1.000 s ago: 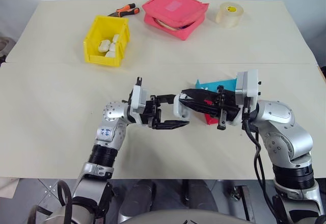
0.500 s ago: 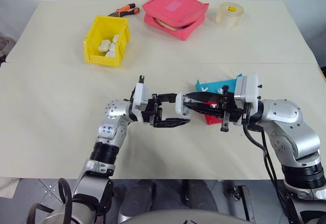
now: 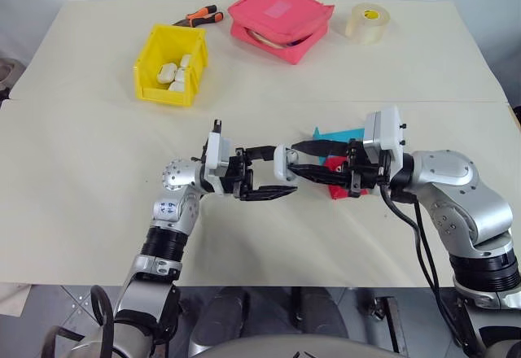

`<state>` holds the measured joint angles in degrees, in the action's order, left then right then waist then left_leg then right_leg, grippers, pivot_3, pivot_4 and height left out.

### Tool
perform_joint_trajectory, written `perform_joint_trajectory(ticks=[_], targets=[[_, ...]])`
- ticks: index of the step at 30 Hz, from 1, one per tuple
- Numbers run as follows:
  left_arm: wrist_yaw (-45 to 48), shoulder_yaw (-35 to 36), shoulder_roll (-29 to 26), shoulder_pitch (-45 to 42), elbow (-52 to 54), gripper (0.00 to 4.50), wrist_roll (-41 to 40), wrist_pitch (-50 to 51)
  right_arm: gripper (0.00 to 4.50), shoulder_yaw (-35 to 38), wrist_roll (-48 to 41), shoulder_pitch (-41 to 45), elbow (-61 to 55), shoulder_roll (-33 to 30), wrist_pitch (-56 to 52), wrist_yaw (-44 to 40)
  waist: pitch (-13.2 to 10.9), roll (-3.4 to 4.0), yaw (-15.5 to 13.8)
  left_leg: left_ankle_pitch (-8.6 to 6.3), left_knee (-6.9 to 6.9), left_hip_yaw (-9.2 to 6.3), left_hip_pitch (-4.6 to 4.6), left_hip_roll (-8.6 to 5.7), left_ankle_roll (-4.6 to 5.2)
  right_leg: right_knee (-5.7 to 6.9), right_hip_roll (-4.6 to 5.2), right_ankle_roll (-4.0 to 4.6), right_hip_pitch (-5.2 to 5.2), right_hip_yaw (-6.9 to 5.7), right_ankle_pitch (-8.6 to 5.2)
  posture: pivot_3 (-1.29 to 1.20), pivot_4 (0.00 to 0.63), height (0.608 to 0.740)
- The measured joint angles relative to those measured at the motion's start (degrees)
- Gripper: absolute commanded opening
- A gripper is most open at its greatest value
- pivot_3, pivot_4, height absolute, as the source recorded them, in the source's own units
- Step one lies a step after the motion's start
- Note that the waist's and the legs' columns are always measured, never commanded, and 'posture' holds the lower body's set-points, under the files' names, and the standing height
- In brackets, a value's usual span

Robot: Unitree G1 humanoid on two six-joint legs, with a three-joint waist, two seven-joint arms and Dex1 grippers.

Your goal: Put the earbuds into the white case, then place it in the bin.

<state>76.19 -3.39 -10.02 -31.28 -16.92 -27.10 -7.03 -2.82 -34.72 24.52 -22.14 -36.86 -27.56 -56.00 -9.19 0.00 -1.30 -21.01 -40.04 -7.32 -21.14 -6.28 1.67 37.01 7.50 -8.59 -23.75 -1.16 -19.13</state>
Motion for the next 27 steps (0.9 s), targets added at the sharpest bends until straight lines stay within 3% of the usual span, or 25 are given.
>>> perform_joint_trajectory(ticks=[1,13,21,27], targets=[[0.0,0.1,0.0,-0.2,-0.1,2.80,0.1,-0.3,3.07,0.1,0.0,0.4,-0.1,0.0,-0.3,0.1,0.0,0.00,0.0,0.00,-0.01,0.00,0.00,0.00,0.00,0.00,0.00,0.00,0.00,0.00,0.00,0.00,0.150,0.740],[0.2,1.0,1.2,-4.0,-6.4,2.80,0.1,-3.8,3.07,3.9,-1.8,2.2,-3.8,-4.5,-6.2,1.2,0.0,-0.02,-0.2,0.00,0.00,-0.06,-0.05,-0.04,0.00,-0.01,0.01,0.00,0.00,-0.02,0.00,0.00,0.150,0.740],[0.3,3.1,1.0,-6.1,-11.2,2.80,0.2,-5.8,3.07,23.1,-6.9,-13.7,-8.1,-12.7,-10.3,1.7,0.0,-0.07,-0.3,-0.01,0.04,-0.07,-0.07,-0.02,0.03,0.03,0.01,-0.02,0.06,-0.03,0.02,0.00,0.150,0.740],[0.3,4.2,0.9,-6.7,-12.8,2.80,0.2,-6.1,3.07,40.6,-6.8,-36.6,-10.7,-13.1,-10.7,-0.8,-0.1,-0.10,-0.5,-0.01,0.03,0.08,-0.02,-0.05,0.07,0.04,-0.03,-0.09,0.09,-0.02,0.05,0.00,0.150,0.740]])
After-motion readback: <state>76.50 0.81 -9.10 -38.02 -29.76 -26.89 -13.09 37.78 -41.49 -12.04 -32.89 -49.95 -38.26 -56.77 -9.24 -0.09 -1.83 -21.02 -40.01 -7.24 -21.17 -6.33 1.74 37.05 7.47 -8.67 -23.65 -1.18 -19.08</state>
